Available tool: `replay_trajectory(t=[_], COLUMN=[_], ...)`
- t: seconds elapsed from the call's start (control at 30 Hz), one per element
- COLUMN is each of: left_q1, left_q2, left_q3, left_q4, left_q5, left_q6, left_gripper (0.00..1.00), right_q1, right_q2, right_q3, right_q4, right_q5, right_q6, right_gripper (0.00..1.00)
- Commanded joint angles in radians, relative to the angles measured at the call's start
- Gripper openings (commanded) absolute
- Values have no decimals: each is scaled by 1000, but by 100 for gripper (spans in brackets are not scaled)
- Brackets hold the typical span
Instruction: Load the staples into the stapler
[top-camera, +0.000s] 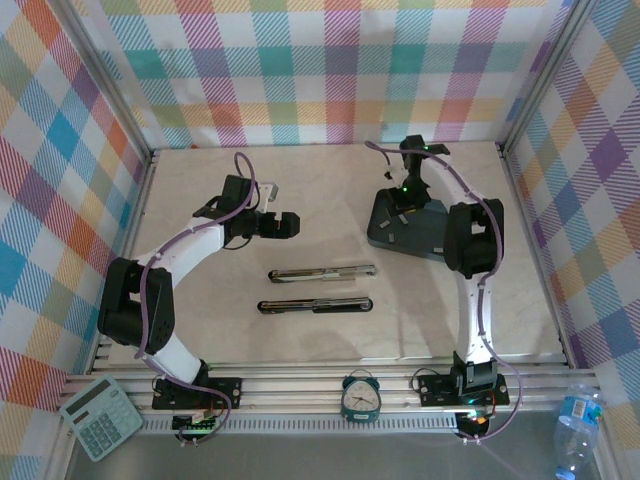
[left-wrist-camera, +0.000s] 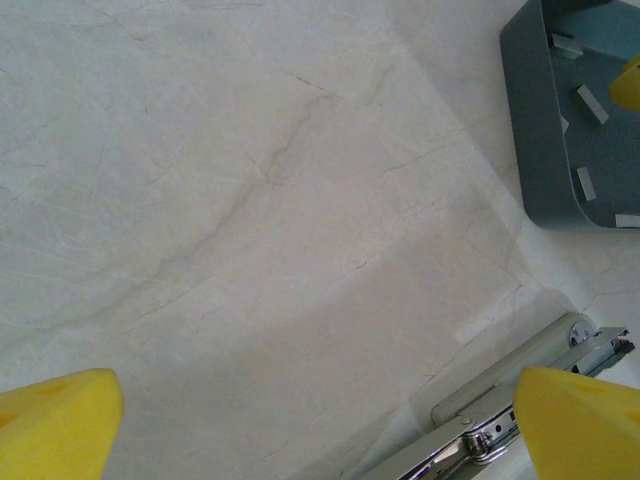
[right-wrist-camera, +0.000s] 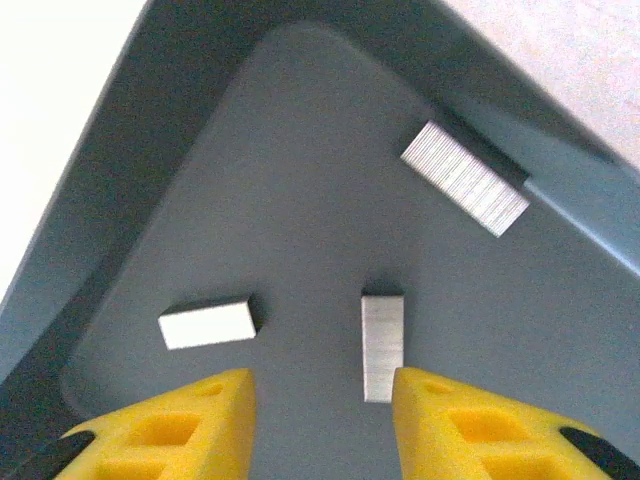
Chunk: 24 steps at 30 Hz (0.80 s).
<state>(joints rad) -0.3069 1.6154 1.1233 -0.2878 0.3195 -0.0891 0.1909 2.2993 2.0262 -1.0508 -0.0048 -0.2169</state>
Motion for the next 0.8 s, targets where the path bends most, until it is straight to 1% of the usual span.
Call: replay_trajectory(t=[0.0,0.3,0.53,0.63,0.77], left_q1=[-6,-6,-6,-6,-6], left_q2=[4,15,18,18,21], left_q3=[28,33,35,35,34], left_q4=[-23,-26,-28,-28,-28], left_q5=[-2,1,1,0,0], left_q6=[-10,-10,-9,-8,-9], left_gripper=[100,100,100,100,100], right_q1=[0,-1,0,-1,-2], right_q2=[38,93,114,122,131], right_q3=[57,87,89,88,89], right_q4=[-32,-33,-26,-26,-22], right_q5=[25,55,46,42,40], right_q6=[13,9,7,7,5], right_gripper=[39,37,34,30,31])
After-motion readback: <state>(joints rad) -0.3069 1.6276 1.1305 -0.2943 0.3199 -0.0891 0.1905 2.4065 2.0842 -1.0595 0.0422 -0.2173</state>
